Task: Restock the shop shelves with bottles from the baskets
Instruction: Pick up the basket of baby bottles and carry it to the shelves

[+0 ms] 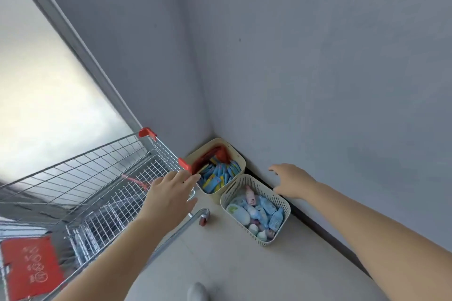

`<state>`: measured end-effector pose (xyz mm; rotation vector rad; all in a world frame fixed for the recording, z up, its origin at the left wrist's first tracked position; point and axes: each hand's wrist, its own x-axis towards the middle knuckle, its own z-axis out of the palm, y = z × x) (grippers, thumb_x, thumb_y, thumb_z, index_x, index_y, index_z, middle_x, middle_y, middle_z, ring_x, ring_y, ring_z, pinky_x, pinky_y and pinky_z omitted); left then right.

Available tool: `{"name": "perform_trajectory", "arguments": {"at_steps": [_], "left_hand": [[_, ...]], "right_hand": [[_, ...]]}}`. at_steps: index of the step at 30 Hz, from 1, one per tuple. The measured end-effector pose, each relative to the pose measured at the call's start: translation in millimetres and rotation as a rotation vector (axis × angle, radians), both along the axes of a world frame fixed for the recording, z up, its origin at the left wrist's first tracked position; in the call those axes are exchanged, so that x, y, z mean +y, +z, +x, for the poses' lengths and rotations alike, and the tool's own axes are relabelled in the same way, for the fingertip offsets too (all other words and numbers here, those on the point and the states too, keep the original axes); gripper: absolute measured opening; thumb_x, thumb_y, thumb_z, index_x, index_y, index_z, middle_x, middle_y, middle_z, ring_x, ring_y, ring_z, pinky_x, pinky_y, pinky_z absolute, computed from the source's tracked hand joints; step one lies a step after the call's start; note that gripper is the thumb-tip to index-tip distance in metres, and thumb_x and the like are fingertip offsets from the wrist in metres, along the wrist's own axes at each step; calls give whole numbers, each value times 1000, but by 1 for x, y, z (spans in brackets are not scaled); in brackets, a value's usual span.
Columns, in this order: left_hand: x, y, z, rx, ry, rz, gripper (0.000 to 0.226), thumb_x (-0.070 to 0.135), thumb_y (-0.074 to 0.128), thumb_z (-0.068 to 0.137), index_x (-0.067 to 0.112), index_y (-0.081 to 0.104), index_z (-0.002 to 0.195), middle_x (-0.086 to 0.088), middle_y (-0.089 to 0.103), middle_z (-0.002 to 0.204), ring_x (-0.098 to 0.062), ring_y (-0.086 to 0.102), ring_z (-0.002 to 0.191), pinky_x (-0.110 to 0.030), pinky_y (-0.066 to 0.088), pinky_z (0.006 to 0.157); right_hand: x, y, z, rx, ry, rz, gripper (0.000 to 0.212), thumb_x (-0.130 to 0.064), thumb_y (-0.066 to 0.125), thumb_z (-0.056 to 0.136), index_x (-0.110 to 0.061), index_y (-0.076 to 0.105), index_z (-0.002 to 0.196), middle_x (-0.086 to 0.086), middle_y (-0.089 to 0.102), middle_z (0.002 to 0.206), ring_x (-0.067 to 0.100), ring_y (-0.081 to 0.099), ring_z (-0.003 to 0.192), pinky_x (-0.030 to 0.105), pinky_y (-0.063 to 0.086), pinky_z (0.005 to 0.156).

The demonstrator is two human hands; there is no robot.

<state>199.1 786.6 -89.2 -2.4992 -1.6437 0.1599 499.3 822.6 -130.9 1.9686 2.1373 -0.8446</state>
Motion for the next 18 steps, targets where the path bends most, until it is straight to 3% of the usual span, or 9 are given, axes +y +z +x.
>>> {"name": "perform_trajectory", "arguments": {"at_steps": [8,18], "left_hand": [[116,-29,19,-5,-313,-20,56,41,85,46,27,71,99,10,67,87,-16,66,70,-31,54,50],[213,-67,48,-47,-627,-120,52,42,86,48,26,69,95,8,68,86,-17,67,72,-30,53,51]], "right_hand": [[30,-10,2,13,-278,-25,59,-18,58,86,-18,36,141,7,47,134,24,48,118,36,43,96],[28,-15,0,23,-666,-39,61,-18,56,87,-22,32,143,3,42,142,22,42,127,32,38,100]]}}
